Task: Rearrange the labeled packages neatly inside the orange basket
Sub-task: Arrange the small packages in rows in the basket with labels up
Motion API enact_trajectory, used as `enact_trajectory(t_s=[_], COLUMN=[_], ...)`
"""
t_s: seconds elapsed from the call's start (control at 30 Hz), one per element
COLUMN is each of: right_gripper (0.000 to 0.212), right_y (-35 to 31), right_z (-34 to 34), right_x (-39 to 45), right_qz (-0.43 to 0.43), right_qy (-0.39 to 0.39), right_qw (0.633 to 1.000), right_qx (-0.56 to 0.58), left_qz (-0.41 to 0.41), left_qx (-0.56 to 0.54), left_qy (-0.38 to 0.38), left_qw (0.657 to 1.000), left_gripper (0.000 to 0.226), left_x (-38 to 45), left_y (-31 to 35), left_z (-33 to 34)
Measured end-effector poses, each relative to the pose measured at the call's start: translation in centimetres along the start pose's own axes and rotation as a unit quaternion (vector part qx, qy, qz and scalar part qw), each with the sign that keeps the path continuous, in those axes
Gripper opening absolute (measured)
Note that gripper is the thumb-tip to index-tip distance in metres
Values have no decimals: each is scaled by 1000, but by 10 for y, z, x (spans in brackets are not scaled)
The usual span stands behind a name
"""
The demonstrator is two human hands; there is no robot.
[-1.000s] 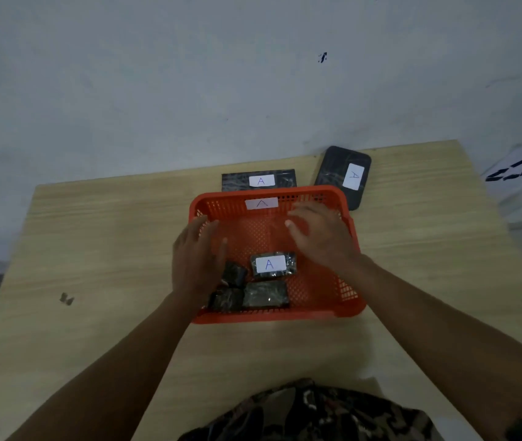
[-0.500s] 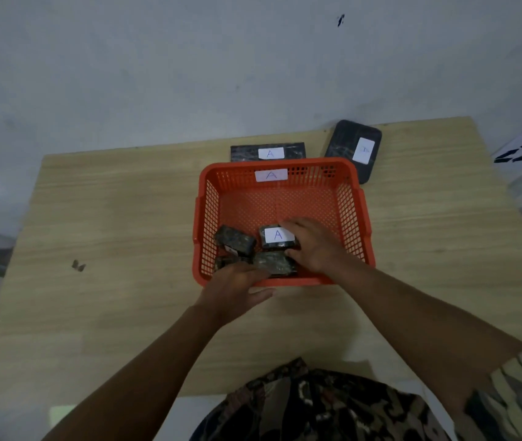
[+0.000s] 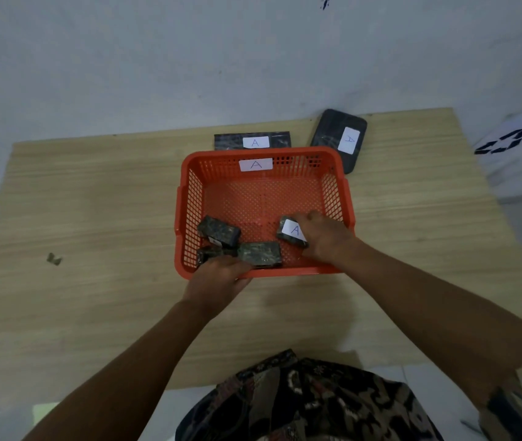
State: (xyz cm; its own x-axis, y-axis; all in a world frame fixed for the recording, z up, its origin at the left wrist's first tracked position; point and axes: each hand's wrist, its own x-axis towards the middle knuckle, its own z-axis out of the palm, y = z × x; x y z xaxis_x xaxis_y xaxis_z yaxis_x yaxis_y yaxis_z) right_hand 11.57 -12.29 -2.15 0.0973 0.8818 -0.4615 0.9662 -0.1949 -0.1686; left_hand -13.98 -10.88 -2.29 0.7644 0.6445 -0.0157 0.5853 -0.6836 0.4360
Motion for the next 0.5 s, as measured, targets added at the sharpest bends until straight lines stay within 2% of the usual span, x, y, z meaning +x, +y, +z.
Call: enact_trajectory(t_s=[0.07, 0.2, 0.3, 0.4, 0.43, 0.5], right_gripper=[77, 61, 62, 50, 44, 36], right_y=[1, 2, -4, -10, -12, -19], right_z=[1, -4, -14, -27, -30, -30], right_x=[-3, -7, -8, -5, -3, 2], right_qz=[1, -1, -27, 22, 37, 34], right_qy=[-6, -24, -121, -213, -220, -178], right_qw=[1000, 999, 992, 976, 975, 983], right_qx=[-5, -27, -22, -26, -13, 22], left_qz=[3, -4, 1, 3, 3, 2], left_qx=[0, -7, -15, -13, -13, -15], left_qy=[2, 0, 1, 4, 6, 5], left_qw=[1000, 1000, 1000, 1000, 1000, 1000], left_gripper=[18, 19, 18, 17, 17, 18], left_x=[0, 1, 1, 2, 2, 1], left_y=[2, 1, 1, 2, 2, 2], left_z=[-1, -1, -2, -3, -3, -3])
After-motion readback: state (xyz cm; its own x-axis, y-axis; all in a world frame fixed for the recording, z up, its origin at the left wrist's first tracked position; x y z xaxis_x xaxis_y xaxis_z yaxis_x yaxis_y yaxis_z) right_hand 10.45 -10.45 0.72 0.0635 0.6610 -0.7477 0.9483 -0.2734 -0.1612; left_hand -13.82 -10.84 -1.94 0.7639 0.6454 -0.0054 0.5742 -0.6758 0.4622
